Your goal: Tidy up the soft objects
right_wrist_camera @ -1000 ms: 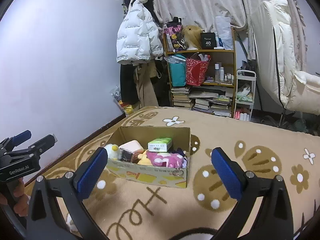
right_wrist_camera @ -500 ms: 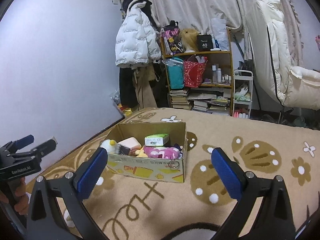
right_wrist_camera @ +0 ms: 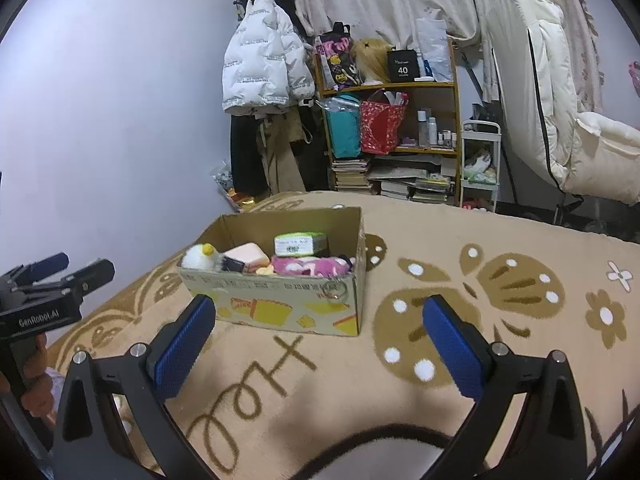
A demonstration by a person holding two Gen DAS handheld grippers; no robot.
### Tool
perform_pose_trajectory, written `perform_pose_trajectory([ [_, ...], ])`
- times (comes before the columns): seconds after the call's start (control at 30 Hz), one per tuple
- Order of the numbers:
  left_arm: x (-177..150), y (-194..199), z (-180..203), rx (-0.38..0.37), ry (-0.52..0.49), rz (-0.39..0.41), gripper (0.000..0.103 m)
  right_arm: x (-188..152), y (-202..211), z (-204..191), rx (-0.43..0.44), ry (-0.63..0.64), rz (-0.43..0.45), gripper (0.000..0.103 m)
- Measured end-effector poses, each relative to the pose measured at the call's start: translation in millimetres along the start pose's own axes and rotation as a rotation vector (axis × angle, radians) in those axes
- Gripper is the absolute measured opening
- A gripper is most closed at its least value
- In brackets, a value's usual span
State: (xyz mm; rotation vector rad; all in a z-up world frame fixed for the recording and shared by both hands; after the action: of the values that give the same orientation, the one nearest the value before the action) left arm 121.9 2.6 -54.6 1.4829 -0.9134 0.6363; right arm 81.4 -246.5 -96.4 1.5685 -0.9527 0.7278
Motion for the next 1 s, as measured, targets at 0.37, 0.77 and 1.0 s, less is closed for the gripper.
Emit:
perform_pose_trajectory([
  [0.37,-3,-6,5,0.010,-0.019,-0.007,0.103,-4,-3,11,0.001,-0.041,-0.013,0.103],
  [0.77,-4,-9,4,0.018,-0.043,-0.014,0.103,-4,-3,11,0.000,-0.042,-0.009,0.103],
  [1.0,-5,-8,3,0.018,-0.038,-0.013,0.103,-4,-4,12,-0.001,-0.044,-0.010,0.103],
])
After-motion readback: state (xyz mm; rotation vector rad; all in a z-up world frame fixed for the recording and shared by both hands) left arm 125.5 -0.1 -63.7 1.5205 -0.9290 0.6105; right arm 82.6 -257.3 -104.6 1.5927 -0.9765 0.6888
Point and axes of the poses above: each gripper's, at about its wrist camera, not at the fingertips, and y roughly against the way its jaws point, z to its right, x to its top, the point moved 8 cm from there along -y, roughly the way its jaws point, and after that the axes turned 4 degrees about -y, right-handed, at the moved point
